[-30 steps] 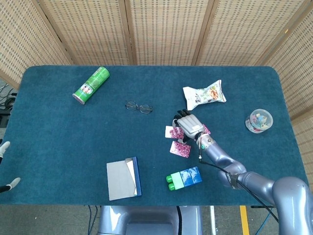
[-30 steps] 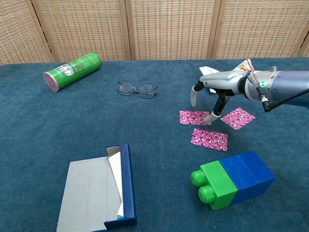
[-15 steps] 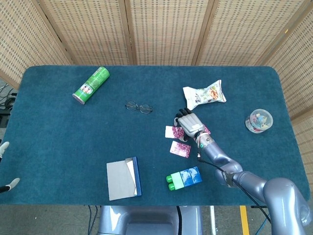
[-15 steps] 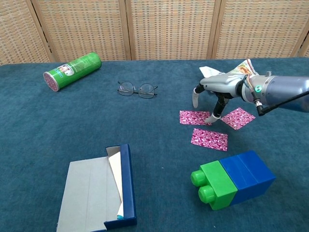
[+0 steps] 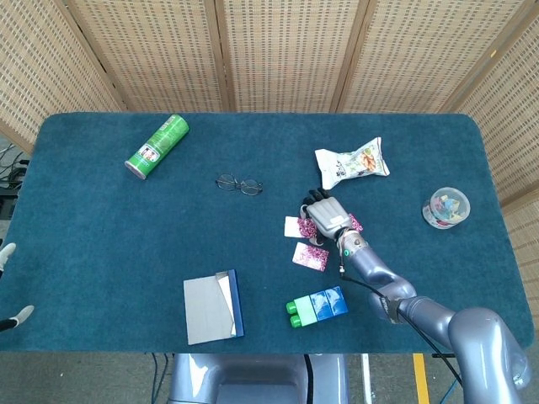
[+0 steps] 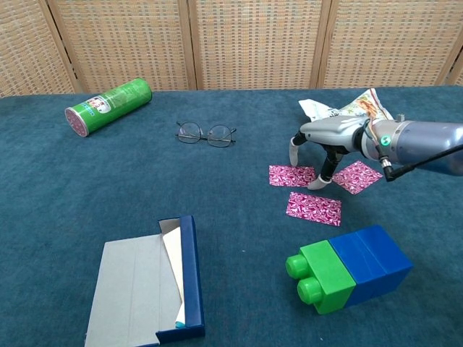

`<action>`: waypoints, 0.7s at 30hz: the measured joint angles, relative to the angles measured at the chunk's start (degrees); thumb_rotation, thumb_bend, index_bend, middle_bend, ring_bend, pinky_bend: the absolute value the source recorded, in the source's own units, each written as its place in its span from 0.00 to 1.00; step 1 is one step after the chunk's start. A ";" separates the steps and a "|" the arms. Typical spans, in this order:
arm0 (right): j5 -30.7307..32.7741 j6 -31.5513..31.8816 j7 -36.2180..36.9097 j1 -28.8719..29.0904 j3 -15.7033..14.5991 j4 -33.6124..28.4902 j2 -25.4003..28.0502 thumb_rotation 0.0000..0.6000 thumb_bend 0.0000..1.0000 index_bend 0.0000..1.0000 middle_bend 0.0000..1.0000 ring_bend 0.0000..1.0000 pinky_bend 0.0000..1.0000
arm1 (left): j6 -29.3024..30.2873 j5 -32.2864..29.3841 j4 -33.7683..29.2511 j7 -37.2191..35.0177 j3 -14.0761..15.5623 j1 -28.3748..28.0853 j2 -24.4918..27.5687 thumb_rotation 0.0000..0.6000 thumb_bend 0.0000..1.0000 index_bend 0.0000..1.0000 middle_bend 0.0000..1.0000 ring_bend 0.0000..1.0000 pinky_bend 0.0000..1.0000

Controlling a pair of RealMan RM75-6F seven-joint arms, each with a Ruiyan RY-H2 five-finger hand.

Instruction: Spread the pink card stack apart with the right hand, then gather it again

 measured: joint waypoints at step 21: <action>-4.19 0.21 4.40 0.01 -0.52 4.59 -0.18 1.00 0.26 0.35 0.20 0.00 0.00 | -0.02 -0.12 -0.55 0.81 -0.12 0.00 0.10 1.00 0.12 0.00 0.00 0.00 0.00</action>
